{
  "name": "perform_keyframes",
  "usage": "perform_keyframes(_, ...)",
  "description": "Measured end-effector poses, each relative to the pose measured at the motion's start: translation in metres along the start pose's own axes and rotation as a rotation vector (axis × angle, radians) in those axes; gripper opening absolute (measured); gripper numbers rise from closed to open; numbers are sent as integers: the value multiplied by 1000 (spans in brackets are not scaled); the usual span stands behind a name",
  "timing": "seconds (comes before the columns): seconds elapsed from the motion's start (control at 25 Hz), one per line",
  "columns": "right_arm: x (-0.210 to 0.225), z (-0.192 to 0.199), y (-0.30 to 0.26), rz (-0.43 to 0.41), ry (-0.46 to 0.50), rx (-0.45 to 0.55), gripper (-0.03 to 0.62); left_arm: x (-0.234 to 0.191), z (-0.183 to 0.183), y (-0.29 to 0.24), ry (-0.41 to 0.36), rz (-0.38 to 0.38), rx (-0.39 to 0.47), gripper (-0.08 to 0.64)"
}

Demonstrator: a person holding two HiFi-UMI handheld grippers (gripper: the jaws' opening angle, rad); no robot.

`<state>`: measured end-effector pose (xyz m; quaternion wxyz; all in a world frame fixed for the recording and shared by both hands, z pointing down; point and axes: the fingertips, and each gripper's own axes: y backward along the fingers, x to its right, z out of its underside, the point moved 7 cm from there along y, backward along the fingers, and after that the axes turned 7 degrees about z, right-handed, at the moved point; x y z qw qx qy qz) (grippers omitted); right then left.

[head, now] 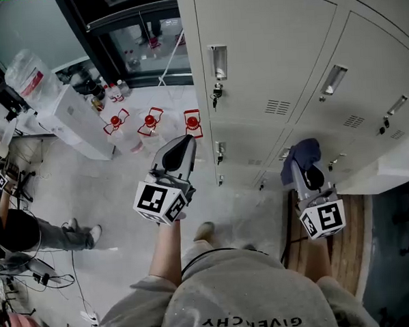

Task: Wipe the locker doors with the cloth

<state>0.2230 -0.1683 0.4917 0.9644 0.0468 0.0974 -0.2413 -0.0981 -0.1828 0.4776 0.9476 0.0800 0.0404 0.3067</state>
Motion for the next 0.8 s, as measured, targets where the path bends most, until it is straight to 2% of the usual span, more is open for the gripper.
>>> perform_keyframes(0.8, -4, 13, 6, -3, -29, -29, 60, 4, 3, 7, 0, -16, -17, -2)
